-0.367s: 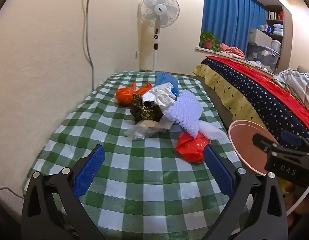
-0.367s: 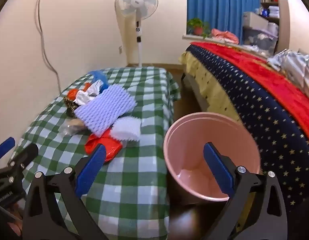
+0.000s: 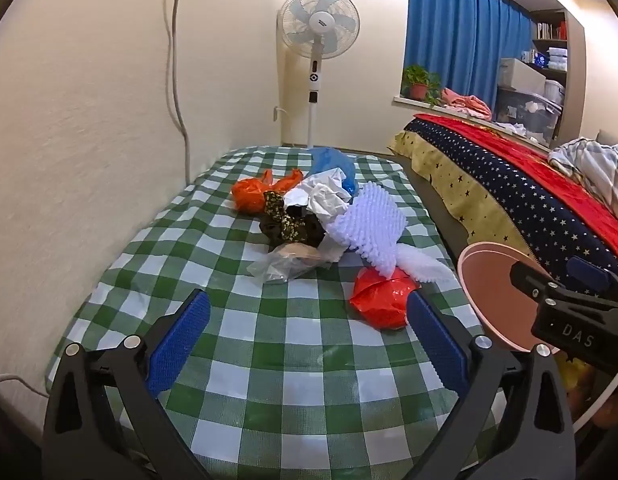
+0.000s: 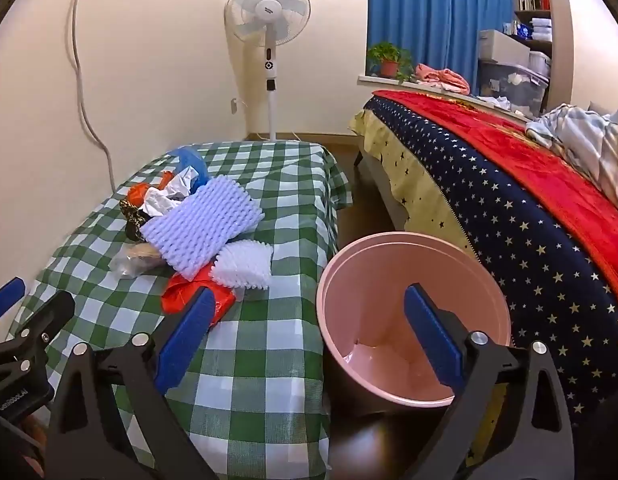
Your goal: Collect trash
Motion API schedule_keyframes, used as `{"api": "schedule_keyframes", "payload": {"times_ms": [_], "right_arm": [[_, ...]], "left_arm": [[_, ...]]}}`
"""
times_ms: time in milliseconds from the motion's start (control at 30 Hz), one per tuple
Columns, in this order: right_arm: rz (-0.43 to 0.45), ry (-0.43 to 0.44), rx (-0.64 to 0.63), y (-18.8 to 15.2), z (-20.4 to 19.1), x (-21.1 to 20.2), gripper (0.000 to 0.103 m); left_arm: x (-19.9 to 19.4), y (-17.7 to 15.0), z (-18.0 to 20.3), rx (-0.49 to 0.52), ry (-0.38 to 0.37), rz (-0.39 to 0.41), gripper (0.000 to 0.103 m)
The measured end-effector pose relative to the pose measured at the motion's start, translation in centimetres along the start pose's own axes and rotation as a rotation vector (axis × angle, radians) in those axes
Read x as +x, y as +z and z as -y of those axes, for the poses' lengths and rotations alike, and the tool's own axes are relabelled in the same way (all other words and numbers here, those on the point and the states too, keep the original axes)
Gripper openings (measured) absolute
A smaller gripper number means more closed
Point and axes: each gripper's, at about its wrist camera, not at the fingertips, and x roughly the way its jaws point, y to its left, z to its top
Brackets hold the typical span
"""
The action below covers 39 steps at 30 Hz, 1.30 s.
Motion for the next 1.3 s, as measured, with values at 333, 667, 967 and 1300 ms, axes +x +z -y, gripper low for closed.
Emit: {"api": "schedule_keyframes", "payload": {"times_ms": [333, 667, 967, 1300], "right_arm": [[0.004, -0.025, 0.009, -0.2, -0.3, -0.4, 0.092], [0.013, -0.036, 0.001, -0.1, -0.4, -0.6, 0.092], [0.013, -0.031, 0.0, -0.1, -0.5, -0.7, 0.092], [0.009, -0.026, -0.003, -0.1, -0.8, -0.6, 0.092]], "left_arm": [[-0.2, 0.0, 0.6, 0.013, -0.002, -0.006, 0.095], [-0.2, 0.1, 0.5, 0.01, -0.007, -0.004, 0.095], [-0.3, 0.1, 0.6, 0.011, -0.008, -0.002, 0.095], [-0.3, 0.0, 0.6, 0.009, -0.007, -0.001, 0.095]]}}
